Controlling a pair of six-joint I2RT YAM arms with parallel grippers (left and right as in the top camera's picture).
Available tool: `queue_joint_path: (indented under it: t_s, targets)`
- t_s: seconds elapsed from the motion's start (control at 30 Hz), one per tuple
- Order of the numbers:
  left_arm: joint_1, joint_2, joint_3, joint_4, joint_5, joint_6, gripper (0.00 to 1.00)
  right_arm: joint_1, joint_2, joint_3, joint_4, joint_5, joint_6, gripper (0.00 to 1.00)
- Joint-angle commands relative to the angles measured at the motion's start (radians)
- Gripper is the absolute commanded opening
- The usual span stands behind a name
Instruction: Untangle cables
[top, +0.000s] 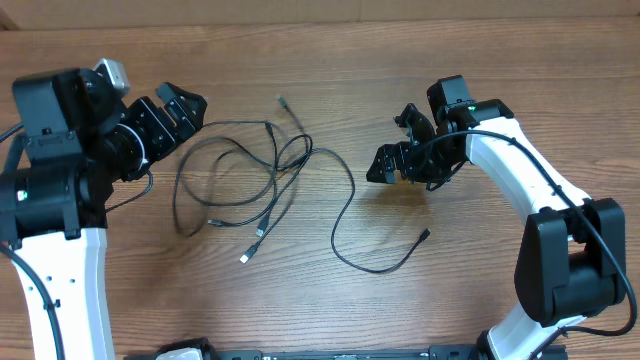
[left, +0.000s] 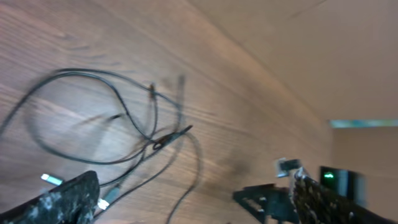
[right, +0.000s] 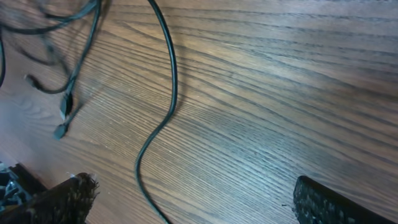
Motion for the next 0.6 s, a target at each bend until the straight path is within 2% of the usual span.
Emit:
queue_joint_path:
  t_s: [0.0, 0.17, 0.27, 0.37, 0.47, 0.57]
  targets:
    - [-0.024, 0.028, 0.009, -0.024, -0.039, 0.079, 1.00, -0.002, 0.003, 0.007, 0.005, -0.035, -0.009, 1.00]
    - [-0.034, 0.027, 0.009, -0.030, -0.096, 0.087, 1.00, -0.002, 0.003, 0.007, -0.002, -0.068, -0.009, 1.00]
    - [-0.034, 0.027, 0.009, -0.076, -0.180, 0.106, 1.00, -0.002, 0.003, 0.007, -0.002, -0.129, -0.010, 1.00]
    - [-0.033, 0.029, 0.009, -0.166, -0.294, 0.115, 1.00, 0.024, 0.003, 0.007, 0.001, -0.182, -0.081, 1.00]
    - [-0.032, 0.029, 0.008, -0.228, -0.354, 0.194, 1.00, 0.095, 0.003, 0.007, 0.031, -0.181, -0.084, 1.00]
    - [-0.031, 0.029, 0.008, -0.244, -0.354, 0.274, 0.99, 0.173, 0.003, 0.007, 0.093, -0.181, -0.079, 1.00]
